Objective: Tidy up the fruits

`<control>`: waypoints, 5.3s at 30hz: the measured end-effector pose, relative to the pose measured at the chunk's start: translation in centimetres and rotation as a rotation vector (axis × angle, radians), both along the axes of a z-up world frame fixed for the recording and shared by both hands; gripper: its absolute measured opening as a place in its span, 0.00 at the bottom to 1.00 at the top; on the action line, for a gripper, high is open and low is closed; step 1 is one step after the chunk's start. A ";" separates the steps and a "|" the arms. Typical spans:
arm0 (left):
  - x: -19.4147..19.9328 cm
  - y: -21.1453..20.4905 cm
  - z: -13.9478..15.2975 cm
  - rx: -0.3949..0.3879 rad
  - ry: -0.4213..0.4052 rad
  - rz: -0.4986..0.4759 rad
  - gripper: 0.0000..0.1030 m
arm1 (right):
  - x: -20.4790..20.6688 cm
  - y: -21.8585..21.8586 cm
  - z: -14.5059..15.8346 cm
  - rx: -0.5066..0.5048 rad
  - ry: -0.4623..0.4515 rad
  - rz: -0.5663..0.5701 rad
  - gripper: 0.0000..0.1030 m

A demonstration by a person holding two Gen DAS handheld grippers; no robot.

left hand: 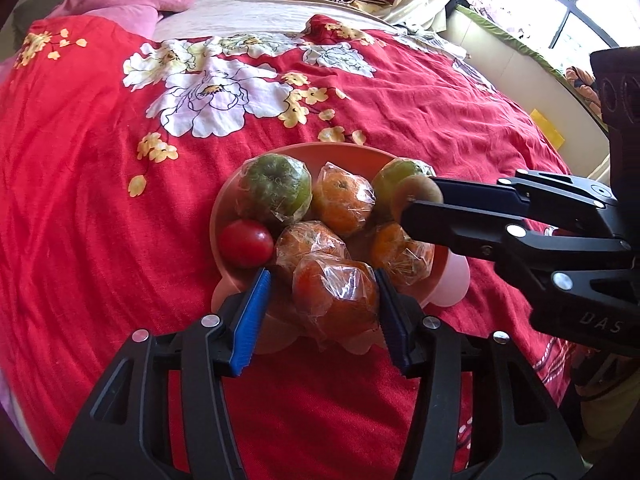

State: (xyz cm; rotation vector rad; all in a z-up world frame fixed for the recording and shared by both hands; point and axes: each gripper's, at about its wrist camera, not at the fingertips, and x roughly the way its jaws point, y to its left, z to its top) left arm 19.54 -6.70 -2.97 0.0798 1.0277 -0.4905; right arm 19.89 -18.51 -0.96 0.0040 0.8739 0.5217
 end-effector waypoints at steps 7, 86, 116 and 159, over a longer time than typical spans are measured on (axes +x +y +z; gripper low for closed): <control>0.0 0.0 0.0 0.001 0.000 -0.002 0.43 | 0.6 0.3 -0.5 -0.003 0.020 0.000 0.23; -15.7 4.3 10.2 -0.025 -0.283 0.267 0.91 | -18.6 -2.9 8.5 -0.034 -0.263 -0.188 0.95; -18.8 4.1 3.0 0.044 -0.197 0.292 0.91 | -21.1 -3.3 1.2 -0.087 -0.193 -0.254 0.95; -19.2 3.7 3.2 0.029 -0.186 0.291 0.91 | -21.3 -3.0 1.1 -0.095 -0.182 -0.253 0.95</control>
